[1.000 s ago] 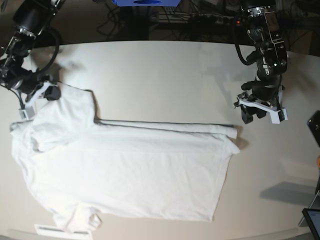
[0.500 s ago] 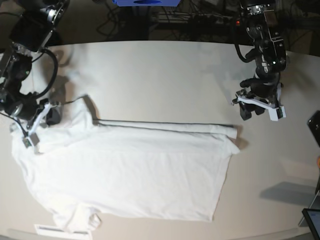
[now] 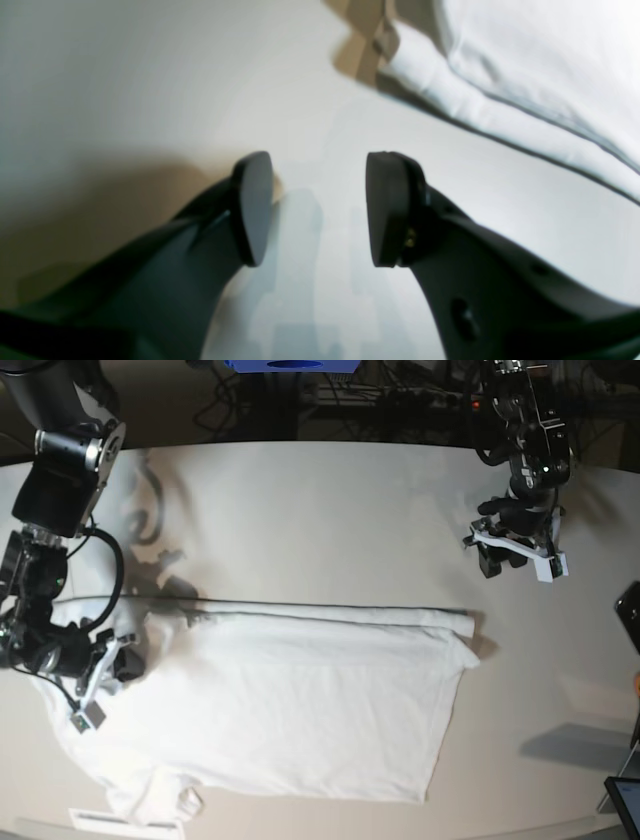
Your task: Fold the T-shirt properly
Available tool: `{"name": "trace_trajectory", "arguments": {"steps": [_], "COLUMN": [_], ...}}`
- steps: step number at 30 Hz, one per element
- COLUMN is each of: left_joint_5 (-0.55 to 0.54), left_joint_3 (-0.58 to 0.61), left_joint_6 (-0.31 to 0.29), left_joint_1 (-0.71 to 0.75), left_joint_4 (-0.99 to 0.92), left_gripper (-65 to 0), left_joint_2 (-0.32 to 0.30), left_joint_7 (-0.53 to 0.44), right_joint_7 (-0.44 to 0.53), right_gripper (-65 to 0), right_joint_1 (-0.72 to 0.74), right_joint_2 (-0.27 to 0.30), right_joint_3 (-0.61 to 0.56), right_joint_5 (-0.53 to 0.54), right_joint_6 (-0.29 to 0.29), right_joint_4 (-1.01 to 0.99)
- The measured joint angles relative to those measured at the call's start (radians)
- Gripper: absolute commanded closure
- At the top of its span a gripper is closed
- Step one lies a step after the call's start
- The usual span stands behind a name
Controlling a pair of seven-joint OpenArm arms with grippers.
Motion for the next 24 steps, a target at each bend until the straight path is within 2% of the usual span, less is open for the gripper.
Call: {"name": "trace_trajectory", "arguments": {"steps": [4, 15, 20, 22, 24], "left_joint_5": [-0.004, -0.002, -0.002, -0.002, 0.000], "left_joint_3": [0.000, 0.004, 0.006, 0.006, 0.006], "left_joint_6": [0.000, 0.000, 0.000, 0.000, 0.000], "left_joint_1": [0.020, 0.040, 0.051, 0.065, 0.068], "left_joint_4": [0.000, 0.000, 0.001, 0.001, 0.001], "left_gripper": [-29.4, -29.2, -29.2, -27.5, -22.2], "left_joint_2": [0.002, 0.002, 0.002, 0.003, 0.003], "left_joint_7": [-0.003, -0.003, -0.005, -0.003, -0.002], "right_joint_7": [0.045, 0.149, 0.237, 0.263, 0.288], "right_gripper": [-0.1, -0.1, -0.1, -0.1, -0.1], "right_joint_1": [0.053, 0.212, 0.256, 0.276, 0.304], "right_joint_2": [0.027, 0.037, 0.033, 0.034, 0.034], "right_joint_3": [-0.048, -0.132, -0.190, -0.209, -0.217], "right_joint_5": [0.000, -0.002, -0.002, -0.005, -0.006], "right_joint_6": [0.000, 0.000, 0.000, 0.000, 0.000], "right_joint_4": [-0.072, -0.311, -0.401, -0.432, -0.469]}}
